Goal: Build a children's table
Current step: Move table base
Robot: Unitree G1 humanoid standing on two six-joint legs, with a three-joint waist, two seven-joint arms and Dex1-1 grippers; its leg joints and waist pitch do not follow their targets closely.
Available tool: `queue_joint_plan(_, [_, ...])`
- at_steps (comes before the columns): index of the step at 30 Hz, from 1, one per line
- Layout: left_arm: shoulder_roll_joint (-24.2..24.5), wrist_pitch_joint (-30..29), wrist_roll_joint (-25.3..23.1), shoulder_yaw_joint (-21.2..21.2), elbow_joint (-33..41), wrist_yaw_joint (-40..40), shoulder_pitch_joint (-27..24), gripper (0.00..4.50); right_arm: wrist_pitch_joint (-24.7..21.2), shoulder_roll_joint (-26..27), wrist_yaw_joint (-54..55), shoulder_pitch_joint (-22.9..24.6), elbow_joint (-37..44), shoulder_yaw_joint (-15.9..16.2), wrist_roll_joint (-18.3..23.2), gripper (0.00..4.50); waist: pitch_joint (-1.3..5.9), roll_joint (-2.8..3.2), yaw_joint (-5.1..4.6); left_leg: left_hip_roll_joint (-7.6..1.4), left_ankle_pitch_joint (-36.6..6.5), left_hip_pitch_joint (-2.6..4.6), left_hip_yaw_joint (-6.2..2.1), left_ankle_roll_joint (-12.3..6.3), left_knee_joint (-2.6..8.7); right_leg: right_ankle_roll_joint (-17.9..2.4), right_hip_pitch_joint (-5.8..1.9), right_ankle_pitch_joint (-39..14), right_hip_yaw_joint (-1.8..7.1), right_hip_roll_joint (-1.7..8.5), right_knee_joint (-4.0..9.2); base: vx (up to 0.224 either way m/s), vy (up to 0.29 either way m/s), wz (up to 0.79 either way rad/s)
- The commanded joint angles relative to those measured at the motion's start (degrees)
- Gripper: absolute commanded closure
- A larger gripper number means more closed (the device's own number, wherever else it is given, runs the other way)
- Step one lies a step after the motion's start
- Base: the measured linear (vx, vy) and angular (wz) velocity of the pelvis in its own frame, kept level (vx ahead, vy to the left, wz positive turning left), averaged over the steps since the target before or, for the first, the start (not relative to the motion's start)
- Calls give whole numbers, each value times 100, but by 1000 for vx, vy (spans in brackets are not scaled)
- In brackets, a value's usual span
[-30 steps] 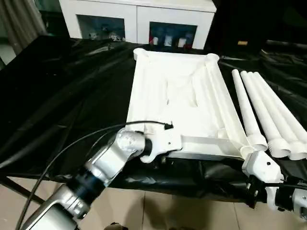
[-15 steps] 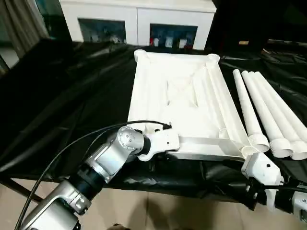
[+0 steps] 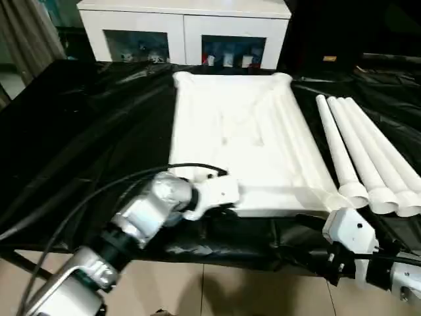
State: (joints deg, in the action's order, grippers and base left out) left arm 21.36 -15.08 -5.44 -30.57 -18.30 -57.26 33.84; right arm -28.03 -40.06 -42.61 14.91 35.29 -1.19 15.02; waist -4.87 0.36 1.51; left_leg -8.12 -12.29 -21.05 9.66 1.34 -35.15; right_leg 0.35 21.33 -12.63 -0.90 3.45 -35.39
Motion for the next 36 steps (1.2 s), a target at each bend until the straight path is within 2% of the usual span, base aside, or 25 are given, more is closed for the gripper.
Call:
queue_joint_plan(1, [316, -131, -48, 310, -28, 92, -174, 447, 63, 5, 30, -58, -10, 48, -49, 133, 293, -155, 40, -484, -845, -31, -250, -480, 512, -1349, -220, -1083, 231, 571, 463, 0, 0, 0])
queue_joint_plan(2, [567, -129, -31, 417, 118, 41, -301, 447, 69, 16, 48, -102, -16, 74, -58, 133, 312, -142, 50, -485, -806, -7, -249, -466, 500, -1323, -211, -1083, 240, 578, 452, 0, 0, 0])
queue_joint_plan(3, [567, -129, -31, 417, 118, 41, -301, 447, 69, 16, 48, -102, -16, 74, -58, 133, 322, -138, 41, -484, -728, -21, -253, -467, 503, -1320, -224, -987, 237, 575, 437, 0, 0, 0])
queue_joint_plan(4, [872, -105, 6, 579, 269, -8, -466, 447, 103, 26, 67, -155, -62, 101, -94, 133, 320, -162, 18, -480, -650, -24, -245, -492, 508, -1311, -205, -809, 223, 548, 428, 0, 0, 0])
queue_joint_plan(5, [872, -105, 6, 579, 269, -8, -466, 447, 103, 26, 67, -155, -62, 101, -94, 133, 320, -162, 18, -480, -650, -24, -245, -492, 508, -1311, -205, -809, 223, 548, 428, 0, 0, 0])
queue_joint_plan(6, [987, -87, 21, 646, 324, -24, -533, 447, 123, 28, 75, -171, -80, 111, -114, 133, 333, -142, 9, -477, -587, -16, -239, -502, 497, -1340, -202, -653, 226, 548, 406, 0, 0, 0])
queue_joint_plan(7, [1243, 97, -7, 767, 377, -5, -679, 447, 140, 37, 84, -196, -102, 128, -130, 133, 331, -151, 5, -479, -573, 2, -228, -517, 493, -1384, -185, -540, 226, 538, 401, 0, 0, 0])
queue_joint_plan(10, [1423, 288, -29, 866, 376, 17, -785, 447, 167, 36, 89, -236, -133, 147, -155, 133, 316, -190, -9, -488, -583, 32, -203, -565, 498, -1477, -167, -374, 228, 523, 397, 0, 0, 0])
queue_joint_plan(11, [1440, 315, -31, 877, 371, 21, -794, 447, 172, 36, 90, -242, -140, 150, -158, 133, 313, -178, -8, -488, -579, 27, -206, -565, 500, -1487, -171, -361, 230, 529, 387, 0, 0, 0])
queue_joint_plan(14, [1686, 543, -77, 998, 317, 135, -863, 447, 205, 42, 102, -377, -220, 189, -181, 133, 300, -193, -11, -496, -663, 52, -198, -534, 512, -1523, -149, -419, 229, 523, 390, 0, 0, 0])
queue_joint_plan(16, [1720, 635, -94, 1082, 377, 262, -875, 447, 250, 51, 115, -445, -275, 212, -204, 133, 307, -180, 4, -507, -671, 78, -193, -483, 513, -1546, -145, -331, 235, 530, 376, 0, 0, 0])
queue_joint_plan(19, [1709, 851, -108, 1113, 368, 314, -872, 447, 276, 51, 106, -463, -297, 220, -218, 133, 306, -196, 44, -514, -690, 84, -185, -460, 517, -1543, -146, -261, 237, 529, 368, 0, 0, 0])
queue_joint_plan(21, [1703, 1294, -4, 1168, 264, 196, -857, 447, 284, 59, 102, -499, -299, 231, -214, 133, 299, -209, 73, -512, -684, 93, -182, -456, 518, -1527, -131, -234, 238, 523, 373, 0, 0, 0])
queue_joint_plan(22, [1702, 1300, 43, 1182, 260, 141, -854, 420, 283, 62, 103, -503, -296, 233, -211, 133, 311, -212, 85, -515, -676, 99, -176, -431, 519, -1526, -138, -186, 241, 530, 358, 0, 0, 0])
queue_joint_plan(24, [1699, 1268, 225, 1261, 275, 4, -833, 403, 271, 79, 101, -530, -290, 224, -176, 133, 316, -201, 92, -519, -639, 103, -179, -412, 517, -1547, -140, -82, 241, 533, 344, 0, 0, 0])
queue_joint_plan(25, [1693, 1155, 408, 1378, 352, -107, -834, 391, 231, 126, 121, -552, -269, 192, -114, 133, 322, -215, 88, -509, -568, 96, -174, -415, 509, -1579, -147, 51, 238, 530, 325, 0, 0, 0])
queue_joint_plan(27, [1713, 1238, 418, 1420, 373, -65, -824, 386, 199, 177, 151, -568, -247, 153, -48, 133, 335, -219, 97, -508, -478, 97, -170, -436, 495, -1619, -155, 196, 239, 531, 307, 0, 0, 0])
queue_joint_plan(28, [1725, 1313, 409, 1426, 373, -45, -818, 365, 189, 195, 160, -573, -239, 135, -19, 133, 334, -220, 105, -508, -437, 93, -169, -465, 493, -1646, -157, 276, 237, 532, 303, 0, 0, 0])
queue_joint_plan(30, [1776, 1273, 478, 1477, 442, -103, -833, 358, 124, 248, 193, -577, -182, 96, 68, 133, 321, -219, 112, -510, -476, 95, -166, -467, 499, -1649, -153, 228, 237, 532, 310, 0, 0, 0])
queue_joint_plan(34, [1827, 481, 1311, 1934, 1151, -488, -1035, 322, -37, 372, 315, -540, -29, -80, 255, 133, 306, -213, 128, -512, -683, 121, -160, -274, 523, -1675, -139, -107, 233, 527, 310, 0, 0, 0])
queue_joint_plan(36, [1780, 225, 1561, 2109, 1402, -470, -1087, 315, -88, 411, 340, -544, -1, -139, 310, 133, 300, -204, 136, -509, -698, 119, -155, -251, 520, -1678, -134, -165, 235, 525, 314, 0, 0, 0])
